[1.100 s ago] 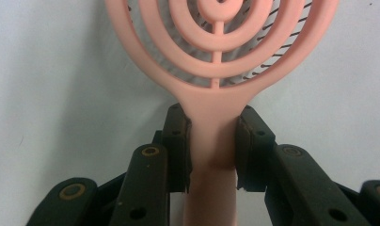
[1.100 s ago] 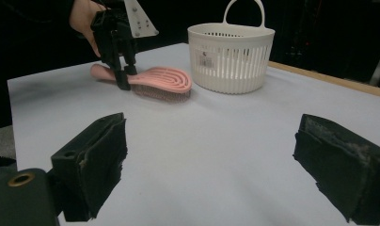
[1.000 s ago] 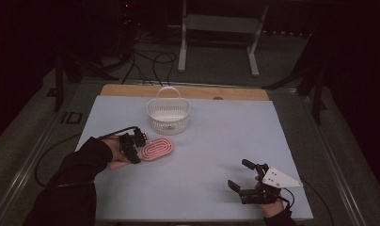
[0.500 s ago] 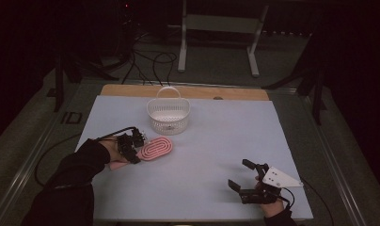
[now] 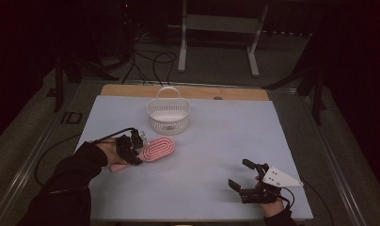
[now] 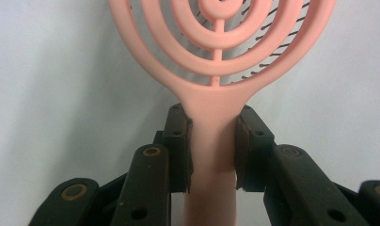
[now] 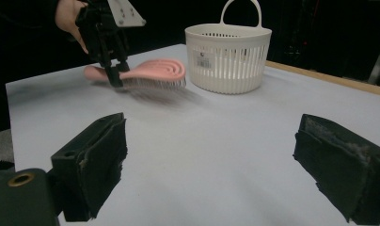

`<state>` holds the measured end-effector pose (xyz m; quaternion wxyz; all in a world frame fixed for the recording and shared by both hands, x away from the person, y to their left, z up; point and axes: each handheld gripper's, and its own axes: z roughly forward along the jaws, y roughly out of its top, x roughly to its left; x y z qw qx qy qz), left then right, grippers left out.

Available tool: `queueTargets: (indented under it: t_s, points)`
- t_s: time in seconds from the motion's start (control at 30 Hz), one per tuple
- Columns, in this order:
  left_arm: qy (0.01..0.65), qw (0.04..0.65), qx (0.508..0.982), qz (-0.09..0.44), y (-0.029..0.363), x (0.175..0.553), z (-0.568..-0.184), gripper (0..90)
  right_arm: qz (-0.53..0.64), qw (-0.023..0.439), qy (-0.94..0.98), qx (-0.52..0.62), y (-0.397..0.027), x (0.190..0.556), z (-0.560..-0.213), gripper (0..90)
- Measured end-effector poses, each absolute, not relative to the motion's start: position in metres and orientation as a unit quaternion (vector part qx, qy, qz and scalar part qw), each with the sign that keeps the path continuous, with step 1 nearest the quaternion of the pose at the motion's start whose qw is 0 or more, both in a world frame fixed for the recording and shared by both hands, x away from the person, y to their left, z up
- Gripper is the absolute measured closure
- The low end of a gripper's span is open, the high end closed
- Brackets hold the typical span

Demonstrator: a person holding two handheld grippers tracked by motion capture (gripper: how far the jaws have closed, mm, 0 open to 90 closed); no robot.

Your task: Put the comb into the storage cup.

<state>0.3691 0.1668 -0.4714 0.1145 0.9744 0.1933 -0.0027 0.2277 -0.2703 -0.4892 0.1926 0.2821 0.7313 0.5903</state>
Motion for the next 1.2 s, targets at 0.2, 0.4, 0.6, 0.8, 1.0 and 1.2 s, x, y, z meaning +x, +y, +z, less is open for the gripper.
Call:
queueTargets:
  t_s: [0.2, 0.4, 0.6, 0.8, 1.0, 1.2]
  points:
    - [0.187, 0.149, 0.971, 0.003, 0.166, 0.366, -0.461, 70.9, 0.59, 0.193, 0.731, 0.283, -0.27, 0.228, -0.489, 10.0]
    - [0.18, 0.176, 0.968, 0.006, 0.162, 0.362, -0.453, 70.9, 0.591, 0.192, 0.73, 0.284, -0.271, 0.228, -0.489, 9.9]
    - [0.177, 0.194, 0.965, 0.01, 0.157, 0.359, -0.449, 70.9, 0.592, 0.192, 0.729, 0.286, -0.271, 0.228, -0.489, 9.9]
    - [0.172, 0.218, 0.961, 0.01, 0.154, 0.356, -0.444, 70.9, 0.591, 0.193, 0.729, 0.287, -0.272, 0.228, -0.489, 9.9]
    - [0.171, 0.248, 0.953, 0.018, 0.148, 0.351, -0.44, 70.9, 0.591, 0.194, 0.729, 0.287, -0.271, 0.228, -0.489, 10.0]
    - [0.165, 0.267, 0.949, 0.02, 0.142, 0.349, -0.437, 70.9, 0.59, 0.193, 0.729, 0.288, -0.271, 0.228, -0.489, 9.9]
